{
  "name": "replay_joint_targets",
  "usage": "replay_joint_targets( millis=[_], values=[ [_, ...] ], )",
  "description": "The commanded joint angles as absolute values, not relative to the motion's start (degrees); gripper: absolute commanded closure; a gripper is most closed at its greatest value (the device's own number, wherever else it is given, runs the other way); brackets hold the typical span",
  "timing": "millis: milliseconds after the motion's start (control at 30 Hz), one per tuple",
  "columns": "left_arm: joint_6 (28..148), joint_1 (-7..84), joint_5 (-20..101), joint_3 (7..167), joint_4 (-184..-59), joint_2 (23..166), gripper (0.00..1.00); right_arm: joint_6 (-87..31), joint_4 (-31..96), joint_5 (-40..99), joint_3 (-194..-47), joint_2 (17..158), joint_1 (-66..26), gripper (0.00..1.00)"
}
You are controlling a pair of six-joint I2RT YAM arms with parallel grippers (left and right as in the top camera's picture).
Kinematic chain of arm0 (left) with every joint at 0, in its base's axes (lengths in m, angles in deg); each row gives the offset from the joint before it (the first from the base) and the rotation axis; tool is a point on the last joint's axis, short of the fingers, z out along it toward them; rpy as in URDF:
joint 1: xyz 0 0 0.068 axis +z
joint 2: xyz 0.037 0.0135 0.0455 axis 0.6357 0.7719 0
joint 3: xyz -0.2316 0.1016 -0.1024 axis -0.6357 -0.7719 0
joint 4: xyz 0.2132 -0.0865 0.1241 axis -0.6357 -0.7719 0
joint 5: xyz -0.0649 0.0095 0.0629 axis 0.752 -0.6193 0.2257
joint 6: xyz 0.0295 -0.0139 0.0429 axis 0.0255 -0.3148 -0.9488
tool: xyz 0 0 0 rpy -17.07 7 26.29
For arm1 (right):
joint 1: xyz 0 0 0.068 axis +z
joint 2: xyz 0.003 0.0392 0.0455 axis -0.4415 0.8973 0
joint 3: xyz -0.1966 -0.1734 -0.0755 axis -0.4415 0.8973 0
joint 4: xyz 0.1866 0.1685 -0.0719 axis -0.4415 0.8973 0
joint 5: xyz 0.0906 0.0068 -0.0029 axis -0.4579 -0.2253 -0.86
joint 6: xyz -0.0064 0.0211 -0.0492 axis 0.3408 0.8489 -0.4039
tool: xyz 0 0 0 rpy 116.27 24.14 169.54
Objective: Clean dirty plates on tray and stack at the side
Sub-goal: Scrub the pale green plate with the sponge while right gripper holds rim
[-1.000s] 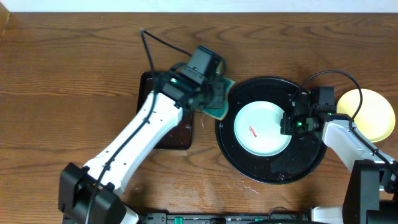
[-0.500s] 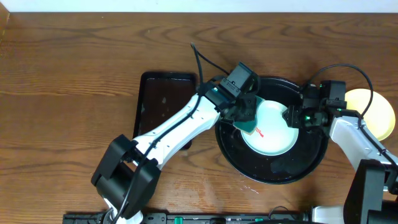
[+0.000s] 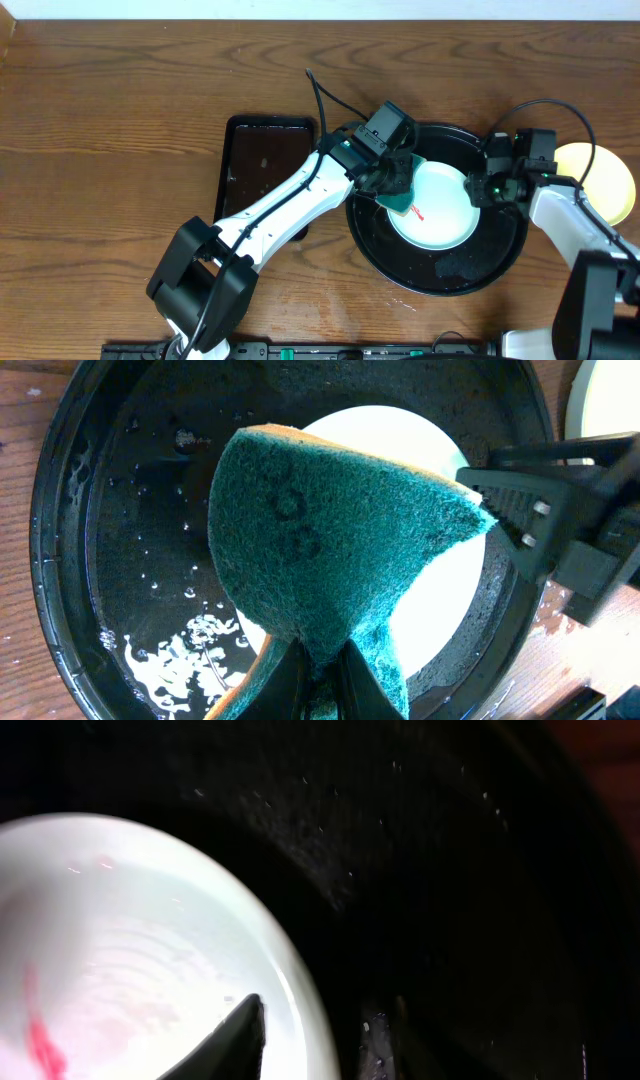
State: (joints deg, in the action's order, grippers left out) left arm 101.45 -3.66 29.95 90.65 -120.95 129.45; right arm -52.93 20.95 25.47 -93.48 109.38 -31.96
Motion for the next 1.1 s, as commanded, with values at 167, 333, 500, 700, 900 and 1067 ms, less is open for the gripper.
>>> replay_joint_targets(
  millis=[167,333,500,700,900,1067],
  values=[
    [101.6,-3.4,30.9,92.0,-121.5,128.9,0.93,-46.8,25.4,20.3,-94.4,114.7,-32.1,0.99],
    [101.6,-3.4,30.6,92.0,-120.9,129.3,0.92,-35.9,31.9,19.3,-94.4,112.5,-32.0,0.99],
    [101.7,-4.0,30.6,92.0,-118.8,132.4,0.93,-34.8,35.3,18.0,-94.4,110.8,-30.1,0.99],
    [101.7,-5.4,30.6,92.0,-113.9,140.2,0.93,-36.5,34.1,18.2,-94.4,110.7,-27.7,0.99],
    [101.6,-5.6,29.3,92.0,-115.1,143.4,0.92,-36.5,33.1,18.4,-94.4,110.7,-27.0,0.99],
    [100.9,-5.6,12.6,92.2,-123.5,143.3,0.93,-35.0,33.2,18.4,-94.4,110.7,-27.0,0.99]
  ],
)
